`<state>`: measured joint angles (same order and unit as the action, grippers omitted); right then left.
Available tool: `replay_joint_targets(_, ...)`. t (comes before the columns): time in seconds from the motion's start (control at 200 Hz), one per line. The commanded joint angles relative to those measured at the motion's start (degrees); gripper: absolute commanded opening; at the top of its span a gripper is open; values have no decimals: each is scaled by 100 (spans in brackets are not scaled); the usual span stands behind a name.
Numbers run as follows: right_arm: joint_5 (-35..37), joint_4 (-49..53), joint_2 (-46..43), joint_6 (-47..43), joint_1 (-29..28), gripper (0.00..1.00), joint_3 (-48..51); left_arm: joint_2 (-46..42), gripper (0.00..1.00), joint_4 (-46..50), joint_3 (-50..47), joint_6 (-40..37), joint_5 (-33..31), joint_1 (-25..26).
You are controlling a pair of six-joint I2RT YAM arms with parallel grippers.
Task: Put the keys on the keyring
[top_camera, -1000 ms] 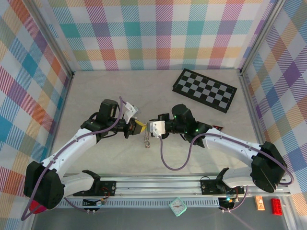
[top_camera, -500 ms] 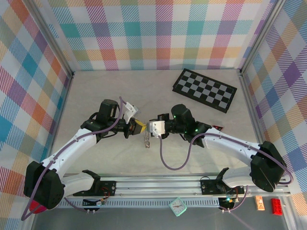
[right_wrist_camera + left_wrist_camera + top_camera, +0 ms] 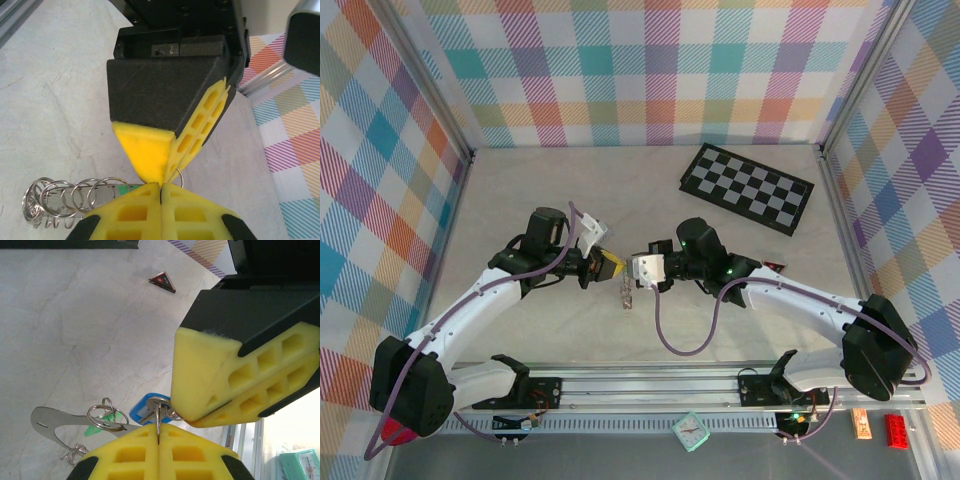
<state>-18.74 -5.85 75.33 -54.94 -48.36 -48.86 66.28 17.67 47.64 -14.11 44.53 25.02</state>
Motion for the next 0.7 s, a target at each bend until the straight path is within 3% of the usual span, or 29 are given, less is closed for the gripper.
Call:
replay_joint_targets(0.0,-215,31,26,34,6,0,-140,-37,0,-124,180,89,209,30)
replay_joint_targets(0.285,292,-715,-62,45,2,0,50,-31,0,-124,166,84,210,30)
replay_joint_targets(0.695,-65,-211,8,36,2,0,-74,-42,0,-128,163,91,194,30)
